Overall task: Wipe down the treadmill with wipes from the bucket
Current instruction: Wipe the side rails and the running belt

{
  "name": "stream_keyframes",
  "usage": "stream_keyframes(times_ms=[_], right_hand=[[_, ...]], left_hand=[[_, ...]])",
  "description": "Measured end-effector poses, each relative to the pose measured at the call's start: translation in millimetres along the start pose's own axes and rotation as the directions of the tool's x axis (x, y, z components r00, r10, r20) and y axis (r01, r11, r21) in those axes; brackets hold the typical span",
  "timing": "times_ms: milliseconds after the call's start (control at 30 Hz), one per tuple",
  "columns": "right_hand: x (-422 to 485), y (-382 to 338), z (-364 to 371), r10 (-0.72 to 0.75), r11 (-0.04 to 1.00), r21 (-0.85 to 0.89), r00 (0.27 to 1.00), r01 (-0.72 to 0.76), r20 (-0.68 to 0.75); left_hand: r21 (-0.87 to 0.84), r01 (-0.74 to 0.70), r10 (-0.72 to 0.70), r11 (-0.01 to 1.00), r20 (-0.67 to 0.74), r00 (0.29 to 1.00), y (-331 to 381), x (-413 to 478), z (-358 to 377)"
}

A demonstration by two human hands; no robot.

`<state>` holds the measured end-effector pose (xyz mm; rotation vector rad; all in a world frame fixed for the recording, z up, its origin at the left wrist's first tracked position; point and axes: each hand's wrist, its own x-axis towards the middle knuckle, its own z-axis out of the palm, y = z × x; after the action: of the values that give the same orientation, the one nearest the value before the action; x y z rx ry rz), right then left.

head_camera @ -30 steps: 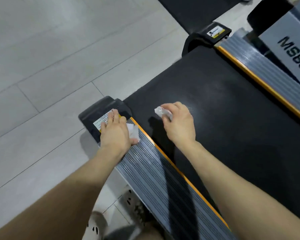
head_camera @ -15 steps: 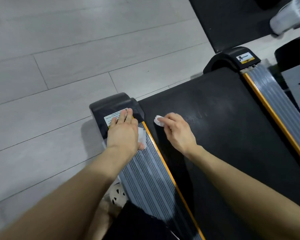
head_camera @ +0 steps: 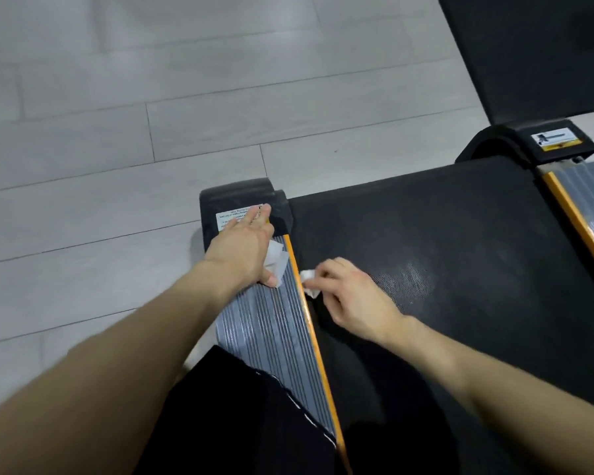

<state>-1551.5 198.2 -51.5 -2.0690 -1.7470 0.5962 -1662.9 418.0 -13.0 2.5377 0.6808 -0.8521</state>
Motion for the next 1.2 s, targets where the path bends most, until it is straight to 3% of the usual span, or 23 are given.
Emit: stream_keyframes(times_ms=[100, 200, 267, 333, 400, 467, 533, 567, 633, 700, 733, 767, 833, 900, 933, 967, 1000, 1033, 1067, 1100, 1133, 1200], right_hand=[[12, 11, 0, -0.029, 0.999, -0.040, 1.000, 0.030, 0.002], [92, 40, -10, 0.190, 0.974, -0.094, 0.971, -0.205, -0.146], [120, 49, -14, 0.297, 0.947, -0.077, 0.941, -0.312, -0.161], [95, 36, -10, 0.236, 0.966, -0.076, 0.963, -0.246, -0.128], [35, 10, -5, 0.051, 0.998, -0.042, 0.998, -0.052, -0.026], [-16, -8, -7, -0.124, 0.992, 0.006, 0.984, 0.124, 0.131], [-1, 6, -18, -0.189, 0.975, -0.079, 0.964, 0.207, 0.188], [25, 20, -21, -0.151, 0.978, -0.123, 0.981, 0.166, 0.125], [86, 51, -31, 0.137, 0.977, -0.153, 0.987, -0.149, -0.086], [120, 67, -41, 0.415, 0.897, -0.076, 0.890, -0.435, -0.191], [117, 60, -37, 0.467, 0.874, -0.052, 0.865, -0.482, -0.183], [102, 44, -30, 0.433, 0.894, -0.058, 0.889, -0.445, -0.151], [49, 10, -11, 0.193, 0.980, -0.052, 0.981, -0.194, -0.031], [11, -2, -14, -0.022, 0.999, -0.027, 0.995, 0.025, 0.100], [11, 13, -23, -0.018, 0.999, -0.050, 0.996, 0.022, 0.089], [20, 37, -35, 0.088, 0.991, -0.105, 0.996, -0.087, 0.007], [33, 64, -50, 0.283, 0.947, -0.124, 0.952, -0.296, -0.114], [45, 89, -64, 0.480, 0.847, -0.113, 0.840, -0.519, -0.255], [53, 107, -72, 0.644, 0.717, -0.032, 0.680, -0.696, -0.351], [61, 111, -70, 0.711, 0.648, 0.036, 0.587, -0.761, -0.386], [73, 97, -60, 0.714, 0.655, 0.042, 0.601, -0.754, -0.358], [87, 52, -28, 0.458, 0.879, -0.070, 0.876, -0.471, -0.152]], left_hand=[[-0.011, 0.014, -0.014, 1.000, 0.004, 1.000, 3, -2, -6], [-0.028, 0.025, -0.025, 0.999, 0.011, 1.000, 3, -6, -8], [-0.047, 0.029, -0.028, 0.998, 0.011, 1.000, 3, -5, -9], [-0.038, 0.024, -0.023, 0.999, 0.015, 1.000, 3, -5, -10], [-0.031, 0.017, -0.017, 0.999, 0.002, 1.000, 1, -5, -9], [-0.043, 0.005, -0.005, 0.999, 0.003, 1.000, 0, -4, -7], [-0.048, 0.011, -0.011, 0.999, -0.002, 1.000, -1, -4, -6], [-0.040, 0.013, -0.013, 0.999, -0.002, 1.000, -1, -4, -6], [-0.023, 0.005, -0.005, 1.000, 0.002, 1.000, -1, -3, -7], [-0.023, 0.012, -0.012, 1.000, 0.001, 1.000, 0, -4, -6], [-0.021, 0.017, -0.016, 1.000, 0.004, 1.000, 1, -3, -6], [-0.017, 0.019, -0.019, 1.000, 0.008, 1.000, 1, -3, -6], [-0.012, 0.024, -0.023, 1.000, 0.004, 1.000, 1, -1, -5], [-0.005, 0.021, -0.021, 1.000, 0.000, 1.000, 1, 1, -5], [-0.003, 0.019, -0.019, 1.000, 0.000, 1.000, 1, 1, -5], [0.000, 0.019, -0.019, 1.000, 0.000, 1.000, 1, 1, -5], [0.001, 0.020, -0.020, 1.000, 0.004, 1.000, 1, 1, -4], [0.003, 0.022, -0.022, 1.000, 0.006, 1.000, 1, 1, -4], [0.005, 0.024, -0.024, 1.000, 0.006, 1.000, 1, 1, -4], [0.007, 0.024, -0.024, 1.000, 0.004, 1.000, 1, 2, -4], [0.011, 0.020, -0.020, 1.000, 0.008, 1.000, 1, 3, -4], [0.016, 0.019, -0.019, 1.000, 0.006, 1.000, 0, 4, -3]])
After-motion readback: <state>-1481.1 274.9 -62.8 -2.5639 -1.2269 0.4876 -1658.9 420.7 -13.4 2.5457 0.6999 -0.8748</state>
